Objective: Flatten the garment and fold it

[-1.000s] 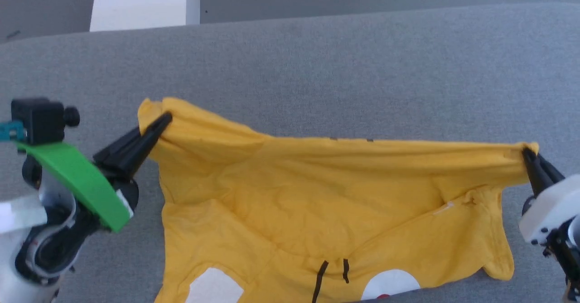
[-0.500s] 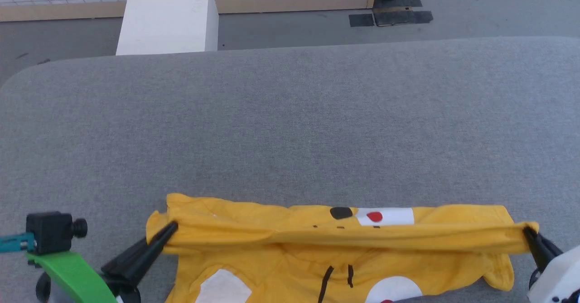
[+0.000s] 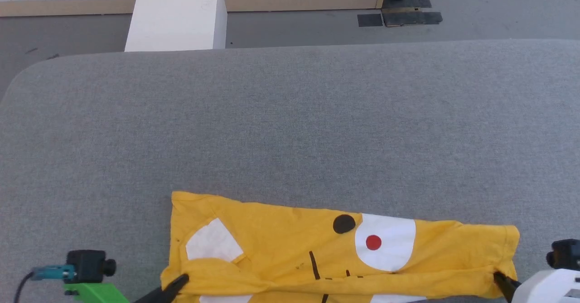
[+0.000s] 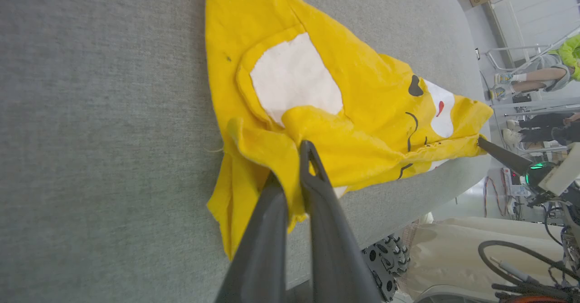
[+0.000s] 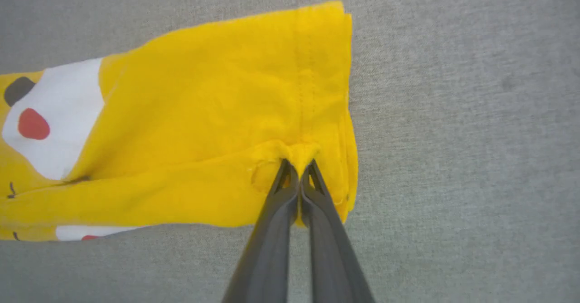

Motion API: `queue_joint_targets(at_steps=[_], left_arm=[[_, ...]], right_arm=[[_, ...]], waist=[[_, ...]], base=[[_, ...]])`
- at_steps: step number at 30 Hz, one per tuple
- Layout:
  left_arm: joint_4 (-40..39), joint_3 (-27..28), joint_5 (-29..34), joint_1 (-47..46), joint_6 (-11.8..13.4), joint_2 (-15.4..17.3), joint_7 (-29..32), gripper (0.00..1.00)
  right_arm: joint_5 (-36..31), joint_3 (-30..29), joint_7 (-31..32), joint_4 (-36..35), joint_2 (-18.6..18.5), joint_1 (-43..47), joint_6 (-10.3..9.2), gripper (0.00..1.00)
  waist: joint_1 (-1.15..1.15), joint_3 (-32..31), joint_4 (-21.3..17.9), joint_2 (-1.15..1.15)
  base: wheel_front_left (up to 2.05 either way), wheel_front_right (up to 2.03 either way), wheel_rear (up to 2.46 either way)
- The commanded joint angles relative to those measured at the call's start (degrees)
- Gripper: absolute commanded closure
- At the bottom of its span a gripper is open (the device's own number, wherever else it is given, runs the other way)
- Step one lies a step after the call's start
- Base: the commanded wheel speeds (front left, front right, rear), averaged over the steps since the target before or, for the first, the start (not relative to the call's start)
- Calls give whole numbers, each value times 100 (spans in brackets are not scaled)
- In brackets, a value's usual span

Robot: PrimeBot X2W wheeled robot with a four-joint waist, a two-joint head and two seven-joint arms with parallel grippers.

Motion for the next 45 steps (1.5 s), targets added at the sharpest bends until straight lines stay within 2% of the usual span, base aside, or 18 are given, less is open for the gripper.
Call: queue_joint_targets(at_steps=[1, 9, 10, 11, 12, 13, 14, 15, 17, 26, 30, 33, 38, 41, 45], left_arm=[[186, -77, 79, -221, -37, -113, 55, 100], [1382, -379, 531, -916, 47, -644, -11, 100], [1489, -412, 570, -972, 41, -702, -24, 96], [1607, -442, 583, -1027, 39, -773, -27, 86], [1682, -459, 597, -1068, 38, -817, -34, 78], [1746, -481, 620, -1118, 23, -859, -43, 62], [1782, -490, 625, -1149, 8, -891, -52, 55], [1810, -493, 618, -1176, -10, -923, -64, 24], [1819, -457, 566, -1202, -40, -963, -97, 0], [1394, -274, 498, -1032, -7, -854, -287, 0], [869, 30, 582, -729, 204, -694, -704, 0], [485, 390, 808, -468, 474, -661, -1340, 0], [110, 924, 1417, -150, 873, -858, -2518, 0], [-82, 1250, 1935, -35, 995, -1124, -2734, 0], [-369, 1829, 2663, 98, 974, -1681, -2764, 0]], right_arm=[[-71, 71, -27, 105, -12, -62, -9, 100], [-257, 275, -185, 649, -113, -348, -9, 100], [-275, 277, -200, 687, -125, -383, -9, 100], [-292, 276, -205, 714, -133, -415, -9, 92], [-305, 265, -211, 732, -134, -435, -9, 73], [-318, 230, -230, 748, -124, -463, -9, 13], [-324, 204, -245, 751, -116, -487, -9, 0], [-324, 170, -260, 743, -108, -513, -9, 0], [-307, 117, -289, 742, -98, -539, -9, 0], [-33, -262, -90, 326, -97, -482, -9, 0], [118, -410, 69, -128, -66, -327, -9, 0], [206, -502, 3, -468, -8, -168, -9, 0], [315, -594, -429, -821, 91, 82, -9, 0], [365, -677, -714, -904, 131, 214, -9, 0], [382, -727, -836, -845, 155, 387, -9, 0]], waist=[[1, 6, -4, 0], [1, 42, -10, 0], [1, 42, -11, 0], [1, 45, -12, 0], [1, 50, -12, 0], [1, 59, -11, 0], [1, 66, -8, 0], [1, 76, -5, 0], [1, 100, 1, 0], [1, 35, 20, 0], [1, -48, 27, 0], [1, -104, 53, 0], [1, -165, 98, 0], [1, -184, 115, 0], [1, -176, 105, 0]], base=[[0, 0, 0], [0, 0, 0], [0, 0, 0], [0, 0, 0], [0, 0, 0], [0, 0, 0], [0, 0, 0], [0, 0, 0], [0, 0, 0], [0, 0, 0], [0, 0, 0], [0, 0, 0], [0, 0, 0], [0, 0, 0], [0, 0, 0]])
